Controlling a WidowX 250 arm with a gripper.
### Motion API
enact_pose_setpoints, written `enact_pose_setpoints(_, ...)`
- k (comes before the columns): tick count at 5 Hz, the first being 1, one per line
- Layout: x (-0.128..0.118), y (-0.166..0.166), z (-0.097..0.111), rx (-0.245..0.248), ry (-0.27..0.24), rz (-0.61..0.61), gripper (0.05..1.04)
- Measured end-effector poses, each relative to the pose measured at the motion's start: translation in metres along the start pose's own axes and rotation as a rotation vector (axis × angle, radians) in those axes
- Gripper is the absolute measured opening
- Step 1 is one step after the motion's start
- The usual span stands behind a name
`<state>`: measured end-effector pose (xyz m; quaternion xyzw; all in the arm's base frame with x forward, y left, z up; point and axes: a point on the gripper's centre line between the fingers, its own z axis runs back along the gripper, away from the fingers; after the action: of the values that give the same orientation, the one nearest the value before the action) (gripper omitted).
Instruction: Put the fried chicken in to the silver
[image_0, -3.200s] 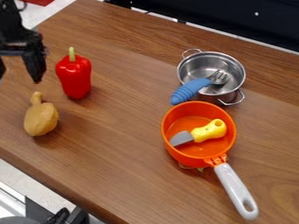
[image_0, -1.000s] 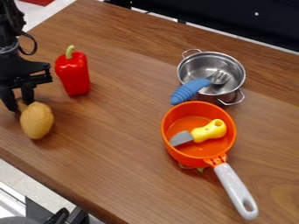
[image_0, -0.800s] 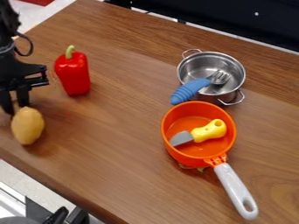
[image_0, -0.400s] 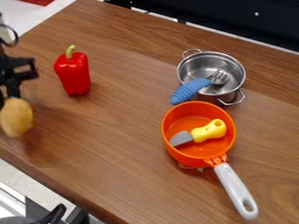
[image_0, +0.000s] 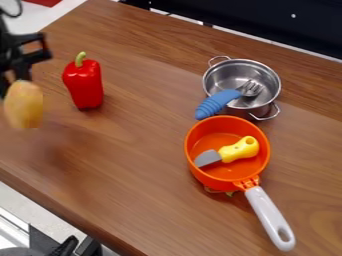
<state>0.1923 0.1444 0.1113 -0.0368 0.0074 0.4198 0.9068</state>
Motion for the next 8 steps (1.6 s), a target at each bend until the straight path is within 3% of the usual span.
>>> enact_pose_setpoints(2,-0.022,-0.082,0.029,-0.069,-0.056,-0.044,0.194)
enact_pose_setpoints(3,-0.024,-0.121,0.027,-0.092,-0.104,0.007,0.194)
enact_pose_setpoints(4,-0.015,-0.155,0.014,-0.054,-0.084,0.238,0.194)
enact_pose_setpoints(5,-0.005,-0.176,0.006,0.0,-0.157,0.446,0.194)
enact_pose_setpoints(6,-0.003,-0.191,-0.005,-0.001,-0.232,0.567,0.194)
enact_pose_setpoints(8,-0.001,-0.218,-0.021,-0.035,-0.355,0.614,0.194)
